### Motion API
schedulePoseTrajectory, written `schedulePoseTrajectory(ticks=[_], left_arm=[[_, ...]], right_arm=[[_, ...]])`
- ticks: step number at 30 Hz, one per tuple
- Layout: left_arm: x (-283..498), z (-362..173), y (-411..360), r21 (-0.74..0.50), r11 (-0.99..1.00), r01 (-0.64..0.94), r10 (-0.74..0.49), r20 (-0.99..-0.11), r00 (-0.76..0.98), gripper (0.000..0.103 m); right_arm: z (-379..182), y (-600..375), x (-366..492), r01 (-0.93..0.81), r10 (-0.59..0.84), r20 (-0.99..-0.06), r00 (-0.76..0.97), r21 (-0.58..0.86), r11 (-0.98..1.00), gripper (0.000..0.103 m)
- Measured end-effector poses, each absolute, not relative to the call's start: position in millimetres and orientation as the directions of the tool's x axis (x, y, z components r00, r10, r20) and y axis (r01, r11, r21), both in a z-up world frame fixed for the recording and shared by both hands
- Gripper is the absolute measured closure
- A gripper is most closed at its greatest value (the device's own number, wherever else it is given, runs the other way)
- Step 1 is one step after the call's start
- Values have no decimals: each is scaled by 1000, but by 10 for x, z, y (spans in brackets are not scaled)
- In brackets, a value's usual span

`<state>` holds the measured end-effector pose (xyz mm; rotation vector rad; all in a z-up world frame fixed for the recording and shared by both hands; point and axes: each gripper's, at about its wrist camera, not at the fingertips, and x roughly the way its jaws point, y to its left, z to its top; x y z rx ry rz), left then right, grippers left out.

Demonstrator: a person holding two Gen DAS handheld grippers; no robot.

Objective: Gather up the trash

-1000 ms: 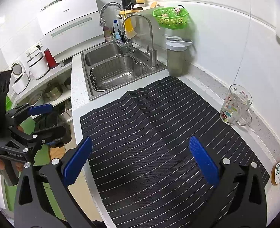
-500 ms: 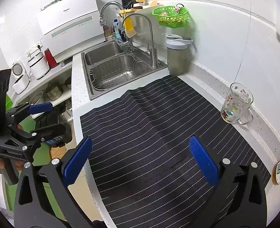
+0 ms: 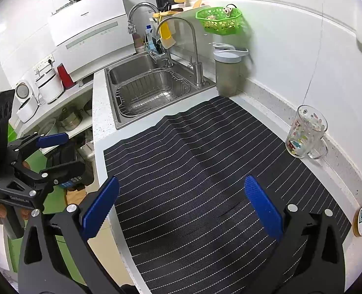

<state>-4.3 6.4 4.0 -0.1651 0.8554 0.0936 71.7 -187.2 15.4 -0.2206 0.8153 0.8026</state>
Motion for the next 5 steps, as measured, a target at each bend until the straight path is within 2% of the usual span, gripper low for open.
schedulePoseTrajectory(ticks=[5], left_arm=[[-41,35,94,-130,979,-159,5,-761,649,6]], right_arm=[[132,-1915,662,-704,550,-721,421,122,699,3]])
